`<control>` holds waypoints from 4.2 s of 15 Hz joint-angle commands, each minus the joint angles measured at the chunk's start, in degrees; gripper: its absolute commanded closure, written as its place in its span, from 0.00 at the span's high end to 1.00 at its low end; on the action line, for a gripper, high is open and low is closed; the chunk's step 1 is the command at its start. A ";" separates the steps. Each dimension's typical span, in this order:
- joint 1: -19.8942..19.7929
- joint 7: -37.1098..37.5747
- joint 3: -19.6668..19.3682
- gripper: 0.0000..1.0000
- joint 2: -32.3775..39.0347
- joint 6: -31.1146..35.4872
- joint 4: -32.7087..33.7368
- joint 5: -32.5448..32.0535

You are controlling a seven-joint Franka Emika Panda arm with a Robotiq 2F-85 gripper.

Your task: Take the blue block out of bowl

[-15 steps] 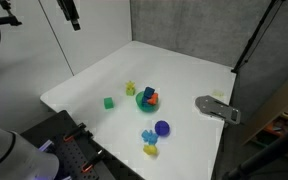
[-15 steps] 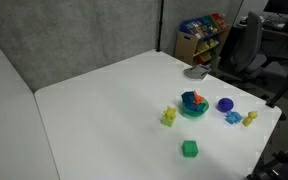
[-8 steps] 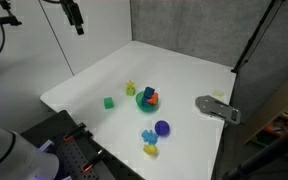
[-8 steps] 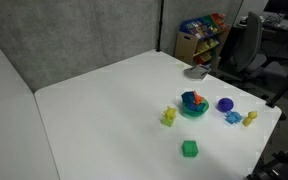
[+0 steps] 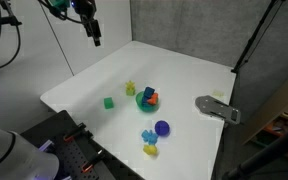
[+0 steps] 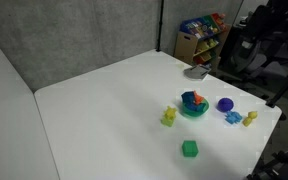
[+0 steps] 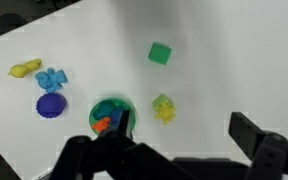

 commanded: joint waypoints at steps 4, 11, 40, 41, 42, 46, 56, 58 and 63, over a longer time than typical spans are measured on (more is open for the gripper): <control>-1.07 0.40 -1.18 1.00 8.14 10.47 -2.24 -2.72; -1.63 0.89 -3.60 1.00 18.18 19.05 -3.15 -8.21; 1.47 6.12 -13.12 1.00 44.55 39.50 9.72 -16.62; 1.74 5.59 -13.40 1.00 46.00 40.03 10.91 -16.35; 1.75 4.30 -13.38 1.00 47.62 40.38 12.23 -15.78; 1.12 -1.45 -12.78 1.00 53.13 40.94 16.80 -13.39; 0.38 -12.97 -13.09 1.00 63.66 40.63 27.07 -12.85; -0.17 -14.76 -12.61 1.00 64.96 40.81 28.25 -12.48; -2.10 -19.12 -10.02 1.00 66.76 39.64 29.78 -9.92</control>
